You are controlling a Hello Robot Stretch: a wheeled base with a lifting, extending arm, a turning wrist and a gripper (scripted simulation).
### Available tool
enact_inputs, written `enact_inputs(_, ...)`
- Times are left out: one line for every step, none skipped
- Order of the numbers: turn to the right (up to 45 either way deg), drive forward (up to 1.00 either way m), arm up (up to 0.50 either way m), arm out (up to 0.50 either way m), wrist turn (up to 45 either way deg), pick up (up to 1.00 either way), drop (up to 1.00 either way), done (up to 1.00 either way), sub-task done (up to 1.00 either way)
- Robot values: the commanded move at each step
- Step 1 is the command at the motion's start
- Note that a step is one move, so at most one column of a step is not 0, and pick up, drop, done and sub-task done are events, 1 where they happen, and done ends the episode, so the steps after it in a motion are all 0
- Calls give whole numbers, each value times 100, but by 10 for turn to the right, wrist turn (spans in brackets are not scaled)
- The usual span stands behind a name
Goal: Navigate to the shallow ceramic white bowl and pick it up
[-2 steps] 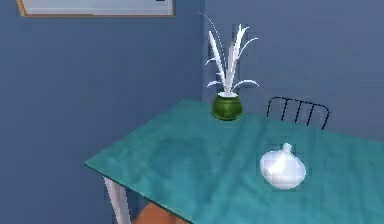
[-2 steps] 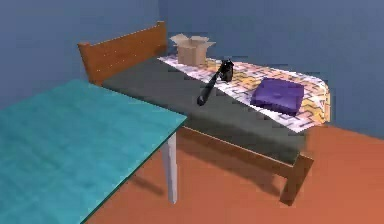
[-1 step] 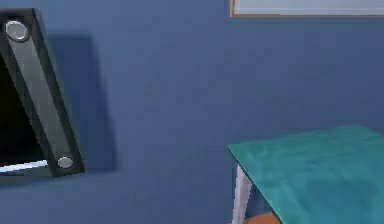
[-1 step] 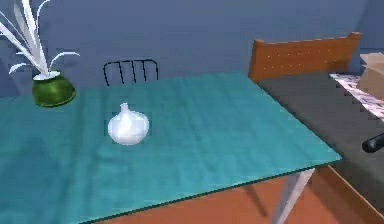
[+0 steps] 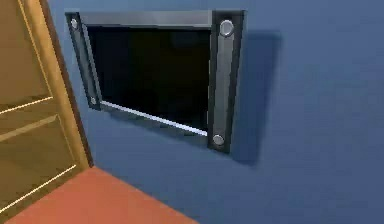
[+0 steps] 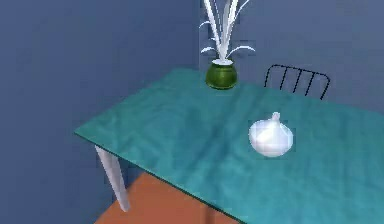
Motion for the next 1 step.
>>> enact_inputs(-450,0,0,0,0,0,0,0,0)
